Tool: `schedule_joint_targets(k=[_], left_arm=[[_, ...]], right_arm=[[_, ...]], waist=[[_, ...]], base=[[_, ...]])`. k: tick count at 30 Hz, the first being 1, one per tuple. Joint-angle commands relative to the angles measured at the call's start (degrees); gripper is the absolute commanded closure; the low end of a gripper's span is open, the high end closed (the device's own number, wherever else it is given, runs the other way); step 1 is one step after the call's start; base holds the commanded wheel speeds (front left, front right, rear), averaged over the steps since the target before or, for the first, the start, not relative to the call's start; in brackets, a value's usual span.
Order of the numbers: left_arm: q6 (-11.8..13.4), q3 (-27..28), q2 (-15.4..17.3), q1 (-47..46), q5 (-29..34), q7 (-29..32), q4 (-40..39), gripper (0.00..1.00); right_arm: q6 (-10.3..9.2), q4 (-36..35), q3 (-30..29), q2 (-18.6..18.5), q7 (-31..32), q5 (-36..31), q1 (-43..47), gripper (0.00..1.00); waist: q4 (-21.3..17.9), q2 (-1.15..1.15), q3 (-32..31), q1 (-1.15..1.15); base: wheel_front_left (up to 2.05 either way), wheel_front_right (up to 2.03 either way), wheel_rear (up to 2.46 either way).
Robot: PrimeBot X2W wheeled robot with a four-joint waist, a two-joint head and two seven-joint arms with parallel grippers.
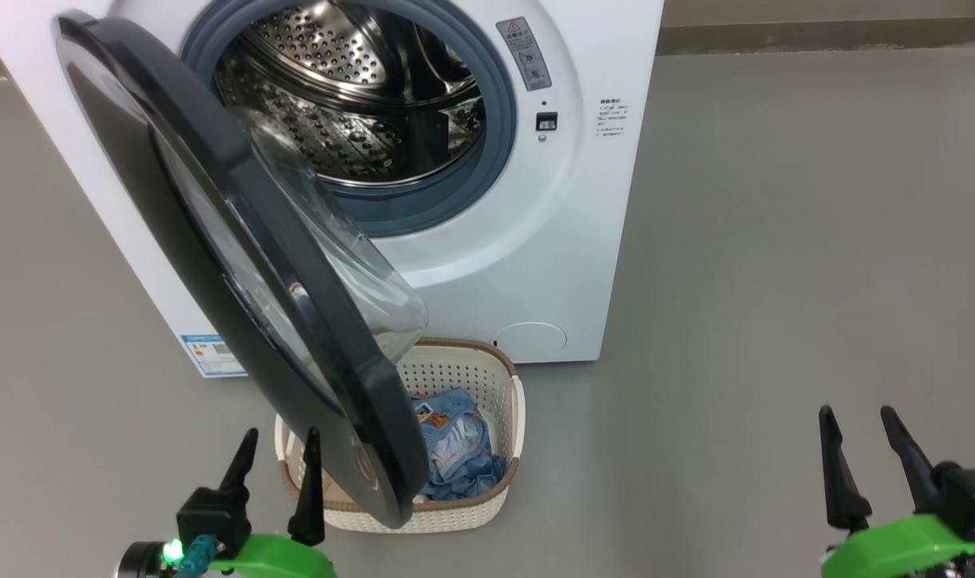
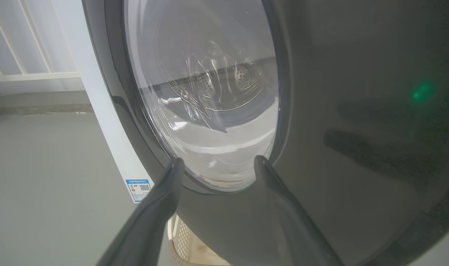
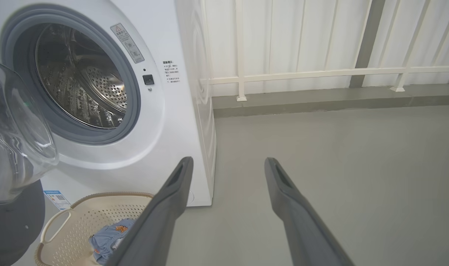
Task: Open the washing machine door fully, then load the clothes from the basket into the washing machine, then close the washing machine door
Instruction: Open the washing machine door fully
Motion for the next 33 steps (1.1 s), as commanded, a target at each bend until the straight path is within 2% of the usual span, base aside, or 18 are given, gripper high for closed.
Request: schedule_joint_targets(k=[1,6,12,33], left_arm=[[-0.05,1.67,0.82,-0.84,0.25,-0.37,-1.37,0.00],[-0.10,1.57,0.67,-0.97,0.22,-0.37,-1.37,0.00],[-0.04,1.80,0.68,-1.11,0.23,-0.37,-1.44,0.00],[0.12,2.53,0.27,-1.40,0.47,-0.37,-2.10,0.00]], right_arm=[[0.25,-3.24,0.64,-0.30,0.58,-1.59,0.39,0.00],[0.25,-10.12,-0.22,0.86,3.75,-4.80,4.54,0.00],[0.25,-14.50,-0.14,1.06,6.10,-3.87,7.30,0.00],[0.25,-16.27,-0.90,1.09,7.20,-3.60,8.28,0.00]], waist=[[0.11,0.00,0.02,0.00],[0.45,0.00,0.20,0.00],[0.56,0.00,0.52,0.00],[1.04,0.00,1.30,0.00]], base=[[0.00,0.00,0.00],[0.00,0.00,0.00],[0.00,0.00,0.00],[0.00,0.00,0.00]])
